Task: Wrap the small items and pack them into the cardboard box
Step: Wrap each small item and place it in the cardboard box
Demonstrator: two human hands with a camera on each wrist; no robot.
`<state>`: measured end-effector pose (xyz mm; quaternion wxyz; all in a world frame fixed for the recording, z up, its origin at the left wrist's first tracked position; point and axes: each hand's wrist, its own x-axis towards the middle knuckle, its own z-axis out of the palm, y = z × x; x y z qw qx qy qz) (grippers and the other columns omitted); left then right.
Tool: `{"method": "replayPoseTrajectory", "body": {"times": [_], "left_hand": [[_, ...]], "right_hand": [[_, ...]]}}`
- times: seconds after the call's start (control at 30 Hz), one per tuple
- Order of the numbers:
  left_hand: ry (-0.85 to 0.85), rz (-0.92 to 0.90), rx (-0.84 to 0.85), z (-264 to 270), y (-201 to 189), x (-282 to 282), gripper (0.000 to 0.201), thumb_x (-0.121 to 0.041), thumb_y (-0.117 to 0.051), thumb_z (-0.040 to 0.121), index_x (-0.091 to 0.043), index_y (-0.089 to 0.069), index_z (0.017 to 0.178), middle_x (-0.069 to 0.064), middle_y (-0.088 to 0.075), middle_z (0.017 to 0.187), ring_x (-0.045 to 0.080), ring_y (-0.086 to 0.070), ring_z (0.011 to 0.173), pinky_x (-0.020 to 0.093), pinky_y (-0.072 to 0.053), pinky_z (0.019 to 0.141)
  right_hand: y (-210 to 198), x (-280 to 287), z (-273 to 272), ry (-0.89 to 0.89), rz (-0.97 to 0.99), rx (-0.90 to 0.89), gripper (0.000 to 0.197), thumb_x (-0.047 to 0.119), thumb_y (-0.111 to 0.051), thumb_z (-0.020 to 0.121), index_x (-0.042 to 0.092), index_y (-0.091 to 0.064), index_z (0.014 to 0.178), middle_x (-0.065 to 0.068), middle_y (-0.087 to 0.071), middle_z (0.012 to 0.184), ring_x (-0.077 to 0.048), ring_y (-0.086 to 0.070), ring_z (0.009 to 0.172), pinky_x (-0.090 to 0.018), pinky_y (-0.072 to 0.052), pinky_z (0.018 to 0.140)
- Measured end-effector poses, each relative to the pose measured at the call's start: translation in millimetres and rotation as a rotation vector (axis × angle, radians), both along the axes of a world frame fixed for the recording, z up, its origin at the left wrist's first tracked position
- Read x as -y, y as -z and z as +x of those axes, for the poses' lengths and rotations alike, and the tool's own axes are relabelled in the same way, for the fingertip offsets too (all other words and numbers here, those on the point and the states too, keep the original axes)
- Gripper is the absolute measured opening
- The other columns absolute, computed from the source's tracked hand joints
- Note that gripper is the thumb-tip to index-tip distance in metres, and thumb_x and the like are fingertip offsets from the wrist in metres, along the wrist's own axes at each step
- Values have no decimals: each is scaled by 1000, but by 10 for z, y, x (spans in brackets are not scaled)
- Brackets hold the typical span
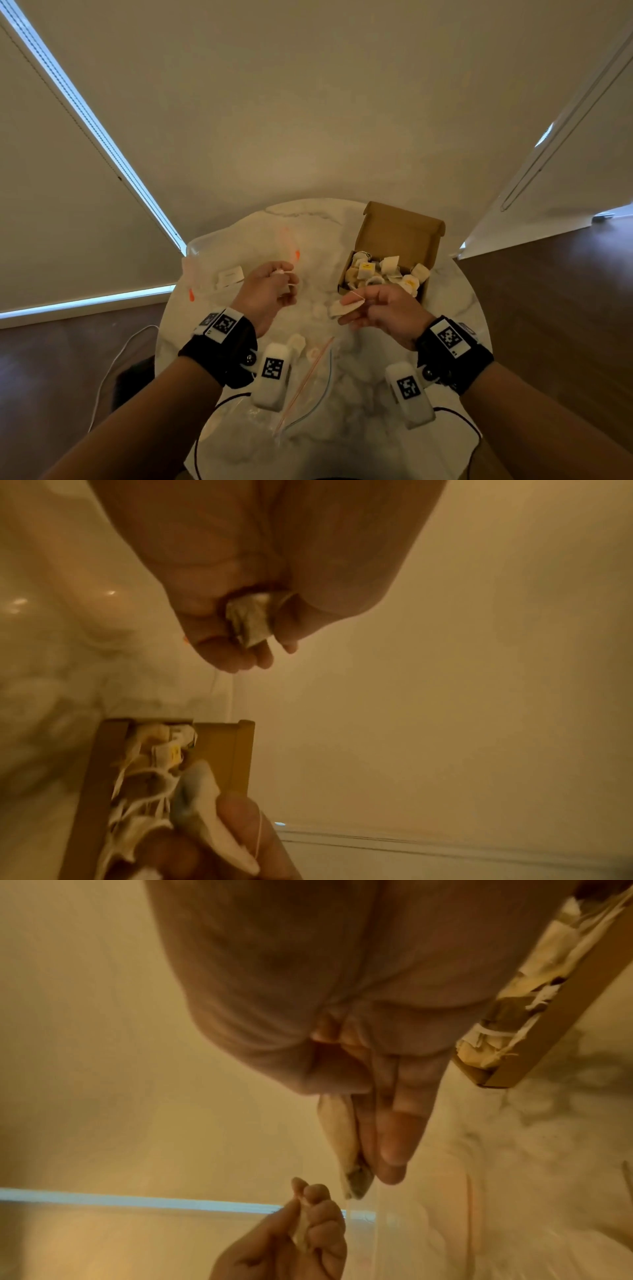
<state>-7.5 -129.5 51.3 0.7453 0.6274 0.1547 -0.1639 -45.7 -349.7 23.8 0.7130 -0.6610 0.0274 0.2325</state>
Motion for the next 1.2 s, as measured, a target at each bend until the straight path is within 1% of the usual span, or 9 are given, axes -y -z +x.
{"method": "replayPoseTrajectory", "body": {"times": [0.13,0.23,0.37,0.47,0.63,0.77,0.93,1.07,1.2], "left_hand": [[94,-144,-97,-114,24,89,15,-8,-56,94,-14,-52,81,1,-42,64,14,-37,52,24,-29,47],[196,64,55,-192,65,159,16,-13,-72,84,-12,-58,77,-5,-43,58,10,-33,46,23,-29,44],[319,464,468,-250,40,218,13,-26,-83,74,-21,-72,79,-11,-62,64,5,-55,57,17,-45,57],[347,485,591,-271,-9,262,10,-26,-83,74,-26,-75,80,-11,-71,77,1,-65,76,11,-46,72],[374,499,624,-179,-18,254,13,-19,-77,79,-27,-72,72,-15,-68,70,1,-61,69,15,-44,69],[420,499,577,-93,-40,212,18,-13,-74,83,-27,-68,72,-18,-66,69,1,-58,67,17,-44,67],[409,417,532,-51,-120,178,13,-9,-72,84,-22,-73,81,-8,-71,76,4,-62,72,17,-47,67],[424,455,532,-44,-129,111,11,-9,-71,85,-20,-74,84,-8,-71,78,2,-62,74,15,-47,69],[470,532,566,-45,-127,70,12,-9,-71,85,-20,-74,83,-9,-71,79,3,-61,76,14,-46,71]], "right_hand": [[-5,-4,7,-6,-244,199,14,-2,-57,91,-1,-70,94,-15,-74,87,-18,-72,76,-26,-57,67],[-37,11,28,19,-468,377,8,16,-70,85,13,-78,86,4,-71,74,1,-61,66,-16,-46,64],[-57,-8,33,62,-463,484,23,23,-78,79,41,-70,68,12,-62,64,-5,-55,62,-22,-43,60],[-81,-25,30,79,-429,479,12,24,-77,79,31,-74,70,11,-63,59,-3,-53,57,-23,-42,56],[-138,-54,-44,99,-314,440,6,11,-66,88,11,-72,90,-5,-69,66,-12,-58,55,-25,-45,50],[-171,-32,12,52,-180,345,43,-6,-47,92,25,-60,120,-11,-66,80,-21,-59,61,-26,-45,50],[-131,-69,69,-86,-354,493,14,12,-69,86,26,-70,85,17,-64,70,-2,-56,61,-22,-43,60],[-140,-44,92,18,-294,452,11,9,-67,87,18,-72,83,-1,-71,81,-10,-63,74,-33,-52,71],[-245,-49,101,118,-96,354,13,-4,-56,91,3,-66,93,-6,-72,81,-14,-67,71,-30,-54,68]]}}
